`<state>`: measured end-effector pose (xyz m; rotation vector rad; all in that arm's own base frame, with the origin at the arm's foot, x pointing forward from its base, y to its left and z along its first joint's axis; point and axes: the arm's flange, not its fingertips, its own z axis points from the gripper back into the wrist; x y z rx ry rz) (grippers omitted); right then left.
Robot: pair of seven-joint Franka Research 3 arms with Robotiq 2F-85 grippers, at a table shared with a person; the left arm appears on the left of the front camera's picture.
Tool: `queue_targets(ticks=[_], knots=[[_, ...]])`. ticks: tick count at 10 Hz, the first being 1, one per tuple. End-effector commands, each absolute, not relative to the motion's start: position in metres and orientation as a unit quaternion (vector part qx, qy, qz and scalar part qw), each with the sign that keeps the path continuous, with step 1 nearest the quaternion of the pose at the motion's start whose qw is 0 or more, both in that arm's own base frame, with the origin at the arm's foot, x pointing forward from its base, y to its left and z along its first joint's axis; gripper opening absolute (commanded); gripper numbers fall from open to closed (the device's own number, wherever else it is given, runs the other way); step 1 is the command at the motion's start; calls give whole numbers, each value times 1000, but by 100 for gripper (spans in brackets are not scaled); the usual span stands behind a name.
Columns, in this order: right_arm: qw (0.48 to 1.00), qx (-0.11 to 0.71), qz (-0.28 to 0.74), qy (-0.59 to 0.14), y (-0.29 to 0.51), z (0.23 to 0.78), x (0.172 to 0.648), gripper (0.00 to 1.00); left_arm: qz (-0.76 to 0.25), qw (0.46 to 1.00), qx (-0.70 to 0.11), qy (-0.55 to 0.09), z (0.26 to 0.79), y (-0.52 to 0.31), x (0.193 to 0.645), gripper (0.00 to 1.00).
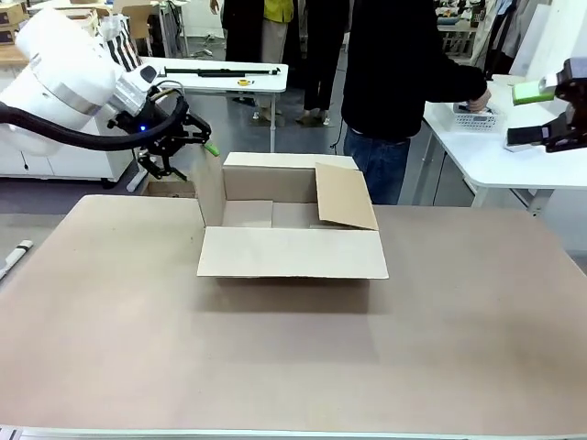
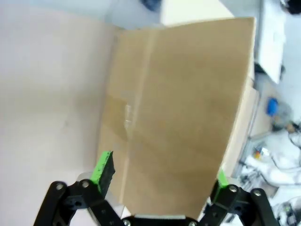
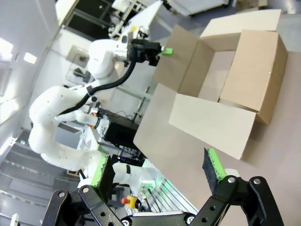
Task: Pack the gift set into the box.
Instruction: Place both hands on the side flaps of the Package Box and spread them outward.
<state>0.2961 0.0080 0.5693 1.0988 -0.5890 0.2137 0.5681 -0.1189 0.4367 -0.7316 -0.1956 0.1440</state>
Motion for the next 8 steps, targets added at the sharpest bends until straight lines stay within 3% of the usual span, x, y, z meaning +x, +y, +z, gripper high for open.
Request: queue_targets(ticks=[1,6,8], knots=[[797,520,109,-287,10,570,300,100,113,943,-298,-98,441,-120,570,100],[797,520,109,-287,10,570,300,100,102,939,-312,-103,438,-116,572,100],[797,520,109,-287,10,570,300,100,95,955,-272,-76,444,-115,571,100]])
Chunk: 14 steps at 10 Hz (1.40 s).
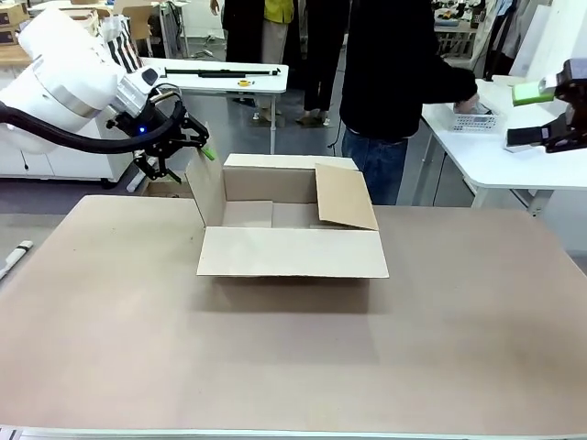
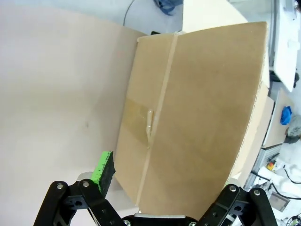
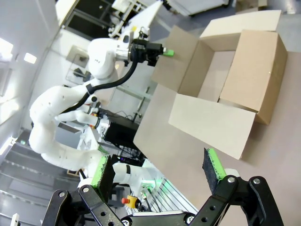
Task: Pack the gift set into the box.
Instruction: Place both hands on the side flaps of the Package Box and spread them outward.
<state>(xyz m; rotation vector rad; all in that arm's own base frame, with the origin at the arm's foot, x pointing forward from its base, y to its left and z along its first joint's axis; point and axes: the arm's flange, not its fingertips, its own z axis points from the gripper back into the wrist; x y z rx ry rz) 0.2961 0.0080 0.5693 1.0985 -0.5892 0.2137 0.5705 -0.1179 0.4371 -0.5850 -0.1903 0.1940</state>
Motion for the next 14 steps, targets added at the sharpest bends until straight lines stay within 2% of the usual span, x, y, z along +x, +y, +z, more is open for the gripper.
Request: queue_targets(ticks=[1,6,7,8,9,11,13,14], knots=[[797,520,109,-287,10,570,300,100,87,951,-290,-68,444,-104,567,100],[797,520,109,-287,10,570,300,100,136,948,-284,-38,396,-58,565,100],[797,520,109,-287,10,570,300,100,138,942,-300,-56,391,-56,568,100],[807,513,100,-275,8,569,296,100,135,947,-288,-42,405,-61,566,100],[849,426,98,-298,32,568,314,100,135,947,-288,-42,405,-61,566,100],[885,321,181,-284,113,567,371,100,135,947,-288,-42,405,-61,566,100],[928,186,168,-275,187,558,412,100,135,947,-288,-42,405,-61,566,100],[943,144,146,-263,215,544,421,100,135,947,-288,-42,405,-61,566,100]])
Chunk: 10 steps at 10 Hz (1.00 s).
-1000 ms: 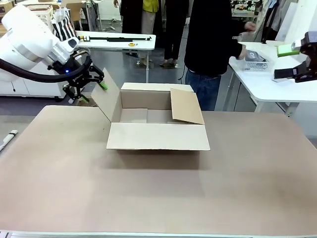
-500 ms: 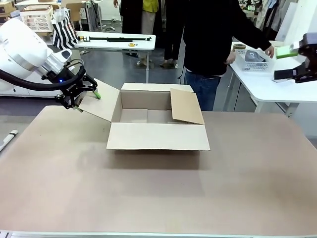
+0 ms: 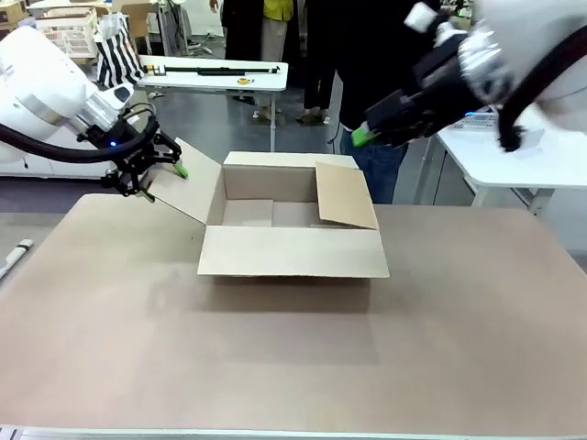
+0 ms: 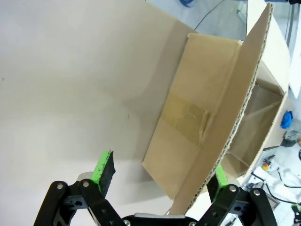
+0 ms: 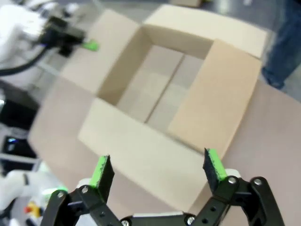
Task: Pack the gift set into the box.
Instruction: Place both hands on the side flaps of the Package Box and spread them outward.
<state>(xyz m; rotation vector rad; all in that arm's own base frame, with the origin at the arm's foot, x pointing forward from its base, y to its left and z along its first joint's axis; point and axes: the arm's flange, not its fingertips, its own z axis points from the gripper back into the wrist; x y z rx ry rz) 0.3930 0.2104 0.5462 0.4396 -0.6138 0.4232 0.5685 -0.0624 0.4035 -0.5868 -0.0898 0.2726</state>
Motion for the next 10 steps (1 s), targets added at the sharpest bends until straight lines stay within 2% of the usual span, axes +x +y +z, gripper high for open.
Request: queue_targets(ticks=[1,2,3,7,8,10], knots=[[944,134,146,-264,233,524,421,100,135,947,-288,-42,405,-61,566,100],[936,183,134,-268,236,512,414,100,135,947,-288,-42,405,-61,566,100],[920,170,194,-296,233,530,408,100,135,947,-288,-42,405,-61,566,100],[923,167,187,-291,239,524,414,100,135,947,-288,-42,405,-61,566,100],[933,161,151,-283,264,529,432,100,135,947,-288,-42,405,-61,566,100],[961,84,76,-251,311,531,477,100,135,947,-288,-42,405,-61,566,100]])
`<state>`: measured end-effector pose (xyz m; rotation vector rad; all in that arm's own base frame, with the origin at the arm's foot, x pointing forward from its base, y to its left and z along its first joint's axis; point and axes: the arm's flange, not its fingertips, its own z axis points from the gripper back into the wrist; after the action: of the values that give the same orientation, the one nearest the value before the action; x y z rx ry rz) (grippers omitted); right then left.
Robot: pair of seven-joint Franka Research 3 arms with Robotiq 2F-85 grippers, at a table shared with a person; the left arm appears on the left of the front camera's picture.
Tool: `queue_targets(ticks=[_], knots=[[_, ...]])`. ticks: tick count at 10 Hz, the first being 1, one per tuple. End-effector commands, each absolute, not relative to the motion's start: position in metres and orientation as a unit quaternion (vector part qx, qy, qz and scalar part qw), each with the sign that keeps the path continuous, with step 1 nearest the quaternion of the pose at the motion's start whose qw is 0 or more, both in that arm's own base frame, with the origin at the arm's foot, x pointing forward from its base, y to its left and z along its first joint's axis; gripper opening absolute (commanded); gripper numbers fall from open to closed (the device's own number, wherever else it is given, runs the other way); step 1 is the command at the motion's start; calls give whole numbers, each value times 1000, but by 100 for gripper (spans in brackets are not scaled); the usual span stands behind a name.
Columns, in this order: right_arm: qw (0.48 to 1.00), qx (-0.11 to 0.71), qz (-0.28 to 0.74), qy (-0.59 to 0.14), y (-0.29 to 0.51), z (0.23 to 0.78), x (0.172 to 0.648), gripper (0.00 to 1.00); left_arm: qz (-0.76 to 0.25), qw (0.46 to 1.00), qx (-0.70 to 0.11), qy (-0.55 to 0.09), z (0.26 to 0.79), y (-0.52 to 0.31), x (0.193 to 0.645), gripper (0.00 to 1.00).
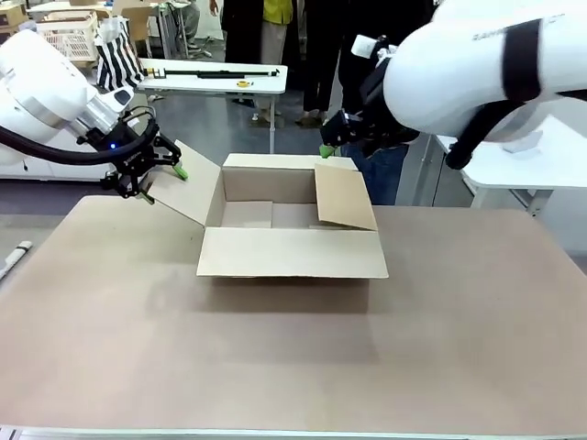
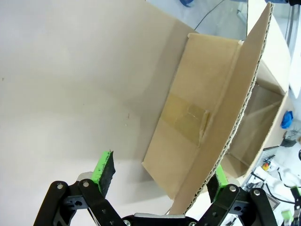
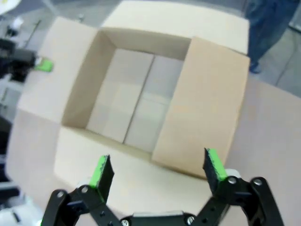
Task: Pack the gift set into the box.
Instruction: Place both hands on the side flaps of the Package Box and spread them outward.
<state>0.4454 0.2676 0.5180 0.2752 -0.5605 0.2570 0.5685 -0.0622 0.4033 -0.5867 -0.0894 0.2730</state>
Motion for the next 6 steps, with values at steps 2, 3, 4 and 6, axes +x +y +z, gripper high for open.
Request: queue_targets(ticks=[2,3,4,6], knots=[[974,18,59,-220,337,510,514,100,135,947,-288,-42,405,-61,566,100],[977,-1,61,-204,347,499,527,100,135,947,-288,-42,405,-61,566,100],[979,-28,48,-197,357,485,540,100,135,947,-288,-42,405,-61,566,100],[983,-45,44,-171,368,453,557,100,135,947,-288,-42,405,-61,566,100]])
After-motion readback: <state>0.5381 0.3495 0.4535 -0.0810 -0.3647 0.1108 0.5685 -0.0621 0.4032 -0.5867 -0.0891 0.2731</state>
